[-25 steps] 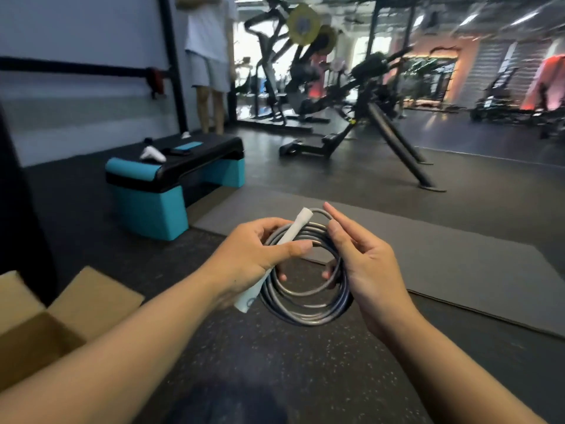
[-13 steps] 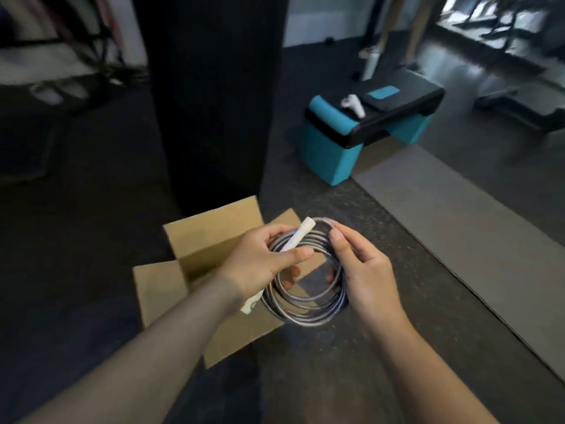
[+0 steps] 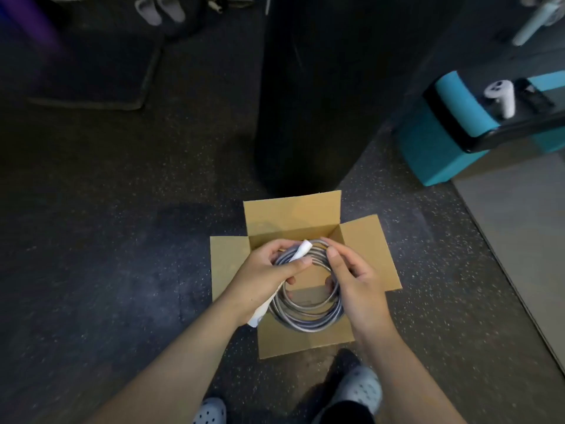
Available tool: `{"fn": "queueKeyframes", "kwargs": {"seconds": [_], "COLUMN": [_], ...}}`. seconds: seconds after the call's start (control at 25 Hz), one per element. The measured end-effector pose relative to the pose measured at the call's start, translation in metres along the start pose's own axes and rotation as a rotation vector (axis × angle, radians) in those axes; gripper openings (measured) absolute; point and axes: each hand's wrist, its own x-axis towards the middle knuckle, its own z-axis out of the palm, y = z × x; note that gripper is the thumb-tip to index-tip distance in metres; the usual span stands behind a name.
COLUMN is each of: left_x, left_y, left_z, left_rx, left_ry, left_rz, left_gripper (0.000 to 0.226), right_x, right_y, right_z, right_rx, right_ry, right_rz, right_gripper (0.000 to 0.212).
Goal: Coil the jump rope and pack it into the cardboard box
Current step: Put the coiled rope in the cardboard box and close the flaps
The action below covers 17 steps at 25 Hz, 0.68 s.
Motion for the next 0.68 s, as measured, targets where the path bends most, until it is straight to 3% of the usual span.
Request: {"fn": "queueKeyframes", "kwargs": {"seconds": [0.28,0.68], "left_x": [0.099,0.262], "left_y": [-0.074,-0.260], "left_z": [0.030,0.013], "left_rx": [-0.090,-0.133], "left_ry": [0.168,0.359], "left_rz": [-0.107,-0.121], "left_gripper": [0.027,0.025], "right_x": [0.099,0.259], "right_y": [0.077,0.285], "right_z": [-0.033,-0.009], "right_rx": [-0.120,-0.225], "right_ry": [-0.094,-0.110], "right_rz": [0.100,0.124], "right_gripper": [0.020,0.018]}}
